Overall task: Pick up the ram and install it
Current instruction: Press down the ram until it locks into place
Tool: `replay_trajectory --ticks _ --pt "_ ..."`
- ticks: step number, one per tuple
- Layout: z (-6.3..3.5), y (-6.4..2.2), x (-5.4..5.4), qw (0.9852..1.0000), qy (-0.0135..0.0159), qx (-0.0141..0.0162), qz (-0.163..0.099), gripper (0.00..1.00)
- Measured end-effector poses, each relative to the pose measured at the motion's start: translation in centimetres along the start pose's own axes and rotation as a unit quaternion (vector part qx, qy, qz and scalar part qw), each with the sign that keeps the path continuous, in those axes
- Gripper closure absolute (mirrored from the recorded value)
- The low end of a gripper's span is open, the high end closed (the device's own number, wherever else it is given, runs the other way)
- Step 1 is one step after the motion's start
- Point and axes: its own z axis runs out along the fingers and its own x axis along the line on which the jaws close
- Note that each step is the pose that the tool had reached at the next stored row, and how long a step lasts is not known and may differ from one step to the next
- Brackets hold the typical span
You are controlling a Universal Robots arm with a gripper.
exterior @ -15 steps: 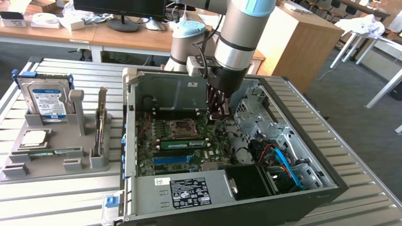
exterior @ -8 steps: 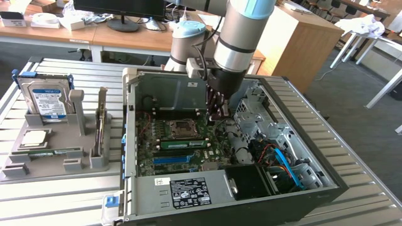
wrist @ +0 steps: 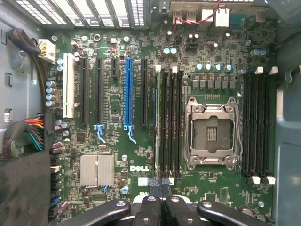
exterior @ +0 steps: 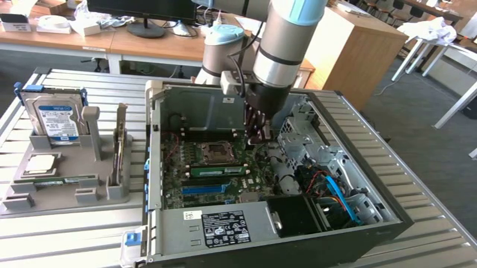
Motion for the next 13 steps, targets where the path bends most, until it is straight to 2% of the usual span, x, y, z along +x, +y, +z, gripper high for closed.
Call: replay_trajectory --ticks 13 --pt "0.71 0.00 0.00 1.0000 0.0000 0.0000 0.000 0.90"
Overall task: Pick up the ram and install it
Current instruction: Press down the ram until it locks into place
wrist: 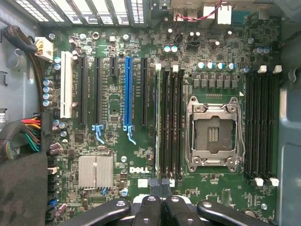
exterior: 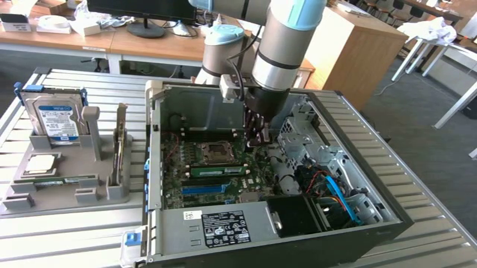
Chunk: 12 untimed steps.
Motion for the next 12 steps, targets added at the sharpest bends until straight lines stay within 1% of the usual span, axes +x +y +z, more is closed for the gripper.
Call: replay_trajectory --ticks 12 --pt "0.84 0.00 0.00 1.0000 0.0000 0.0001 0.000 0.90"
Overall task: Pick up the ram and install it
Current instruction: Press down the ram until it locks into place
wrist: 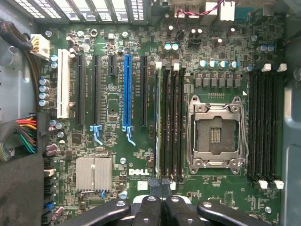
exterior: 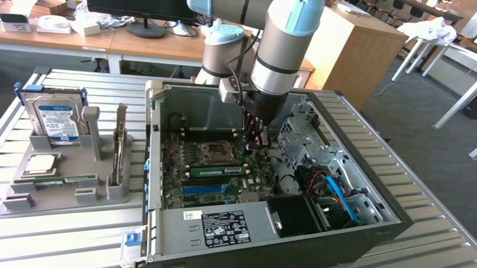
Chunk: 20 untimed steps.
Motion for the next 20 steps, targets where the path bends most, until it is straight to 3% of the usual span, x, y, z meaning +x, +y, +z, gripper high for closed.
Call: replay_trajectory --ticks 20 --pt "1.26 0.00 0.0 1.0000 0.0000 0.0000 0.000 0.90"
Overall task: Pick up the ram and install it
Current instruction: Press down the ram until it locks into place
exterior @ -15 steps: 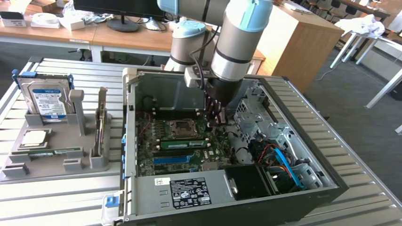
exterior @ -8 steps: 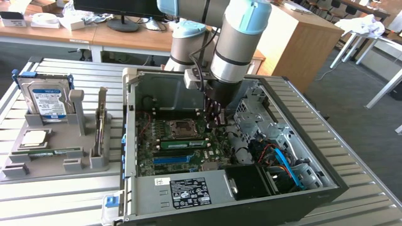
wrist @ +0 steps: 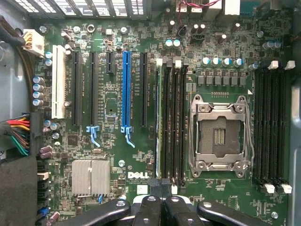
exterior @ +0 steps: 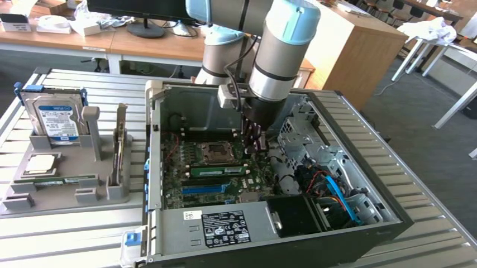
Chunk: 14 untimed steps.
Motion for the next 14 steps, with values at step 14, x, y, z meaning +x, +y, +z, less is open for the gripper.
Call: replay_trajectory --ticks 14 --pt "0.00 -0.74 0.01 1.0000 0.0000 -0.0017 0.000 0.90"
